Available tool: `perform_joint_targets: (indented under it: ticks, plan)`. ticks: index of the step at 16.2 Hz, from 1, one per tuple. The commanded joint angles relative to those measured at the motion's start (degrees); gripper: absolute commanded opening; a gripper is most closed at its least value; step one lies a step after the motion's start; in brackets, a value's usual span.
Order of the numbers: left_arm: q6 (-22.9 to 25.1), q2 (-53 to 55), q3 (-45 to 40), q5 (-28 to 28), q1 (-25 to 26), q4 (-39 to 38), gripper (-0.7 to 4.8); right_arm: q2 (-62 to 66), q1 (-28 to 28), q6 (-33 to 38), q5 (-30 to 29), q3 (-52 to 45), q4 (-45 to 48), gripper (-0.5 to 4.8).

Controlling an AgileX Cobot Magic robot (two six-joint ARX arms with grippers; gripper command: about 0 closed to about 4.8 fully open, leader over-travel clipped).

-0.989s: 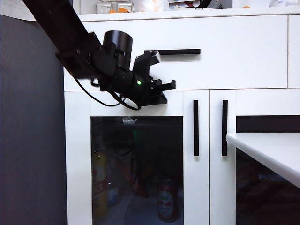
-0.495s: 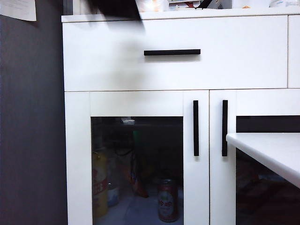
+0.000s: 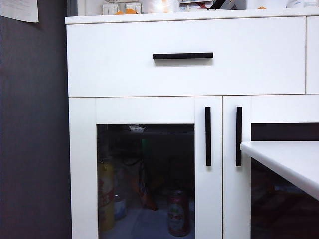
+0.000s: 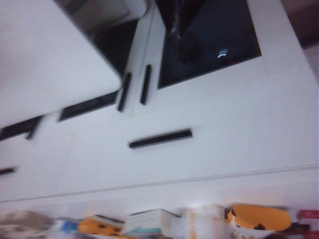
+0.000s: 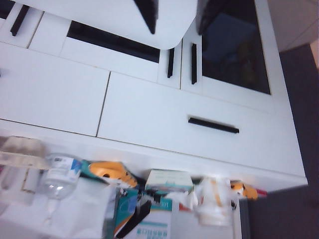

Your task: Open the left door of the white cabinet, pick up a can of beverage from the table on the right, place it inside the cabinet, and finally close the cabinet door.

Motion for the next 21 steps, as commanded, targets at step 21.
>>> perform_joint_targets:
  ticks: [21]
  plan:
    - [-20.2,-37.0,-60.6,-0.9,-0.1,19.9,-0.06,-7.3,0.0,5.0,-17.8,-59.6,34.5,1.07]
